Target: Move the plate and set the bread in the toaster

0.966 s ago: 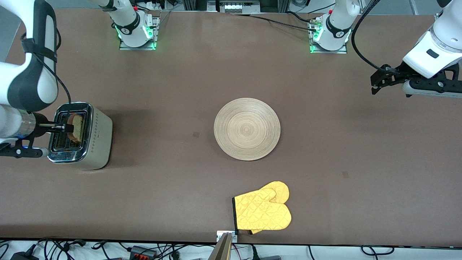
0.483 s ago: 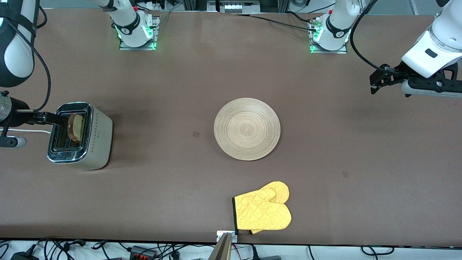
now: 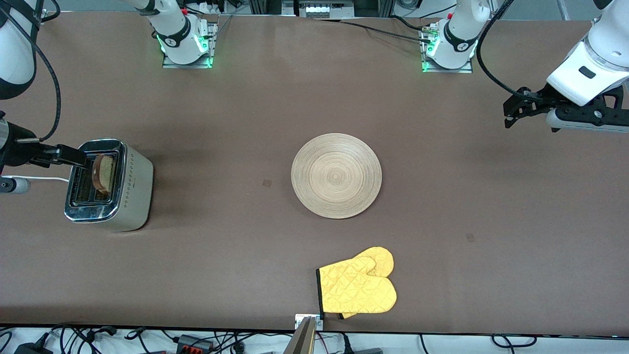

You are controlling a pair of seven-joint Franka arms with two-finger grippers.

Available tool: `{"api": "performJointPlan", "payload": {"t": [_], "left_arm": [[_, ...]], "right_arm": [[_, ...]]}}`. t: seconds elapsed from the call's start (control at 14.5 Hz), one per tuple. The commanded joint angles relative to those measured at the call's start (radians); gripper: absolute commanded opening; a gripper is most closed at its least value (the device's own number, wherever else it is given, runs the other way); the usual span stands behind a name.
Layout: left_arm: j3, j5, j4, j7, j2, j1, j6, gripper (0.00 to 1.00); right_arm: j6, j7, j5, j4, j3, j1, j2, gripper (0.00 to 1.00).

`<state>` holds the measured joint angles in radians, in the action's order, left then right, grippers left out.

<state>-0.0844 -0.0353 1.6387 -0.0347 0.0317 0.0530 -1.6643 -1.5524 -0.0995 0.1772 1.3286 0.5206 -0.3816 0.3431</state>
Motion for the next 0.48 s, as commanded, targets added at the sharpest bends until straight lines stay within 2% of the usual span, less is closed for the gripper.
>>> {"api": "performJointPlan", "payload": {"t": [0.0, 0.07, 0.14, 0.21, 0.41], "left_arm": [[-0.005, 0.003, -0.033, -0.008, -0.013, 0.002, 0.023, 1.00], [-0.003, 0.005, -0.031, -0.008, -0.013, 0.001, 0.023, 1.00], [-0.003, 0.005, -0.031, -0.008, -0.012, 0.001, 0.024, 1.00], [-0.003, 0.005, -0.031, -0.008, -0.013, 0.001, 0.025, 1.00], [-0.005, 0.005, -0.031, -0.008, -0.013, 0.001, 0.024, 1.00]], "right_arm": [[0.017, 0.014, 0.004, -0.003, -0.019, 0.013, -0.012, 1.00], [0.000, 0.014, 0.001, -0.003, -0.074, 0.064, -0.013, 1.00], [-0.015, 0.014, -0.004, -0.003, -0.156, 0.145, -0.015, 1.00], [-0.018, 0.015, -0.030, -0.003, -0.254, 0.227, -0.033, 1.00], [-0.049, 0.020, -0.125, 0.008, -0.472, 0.413, -0.064, 1.00]]}}
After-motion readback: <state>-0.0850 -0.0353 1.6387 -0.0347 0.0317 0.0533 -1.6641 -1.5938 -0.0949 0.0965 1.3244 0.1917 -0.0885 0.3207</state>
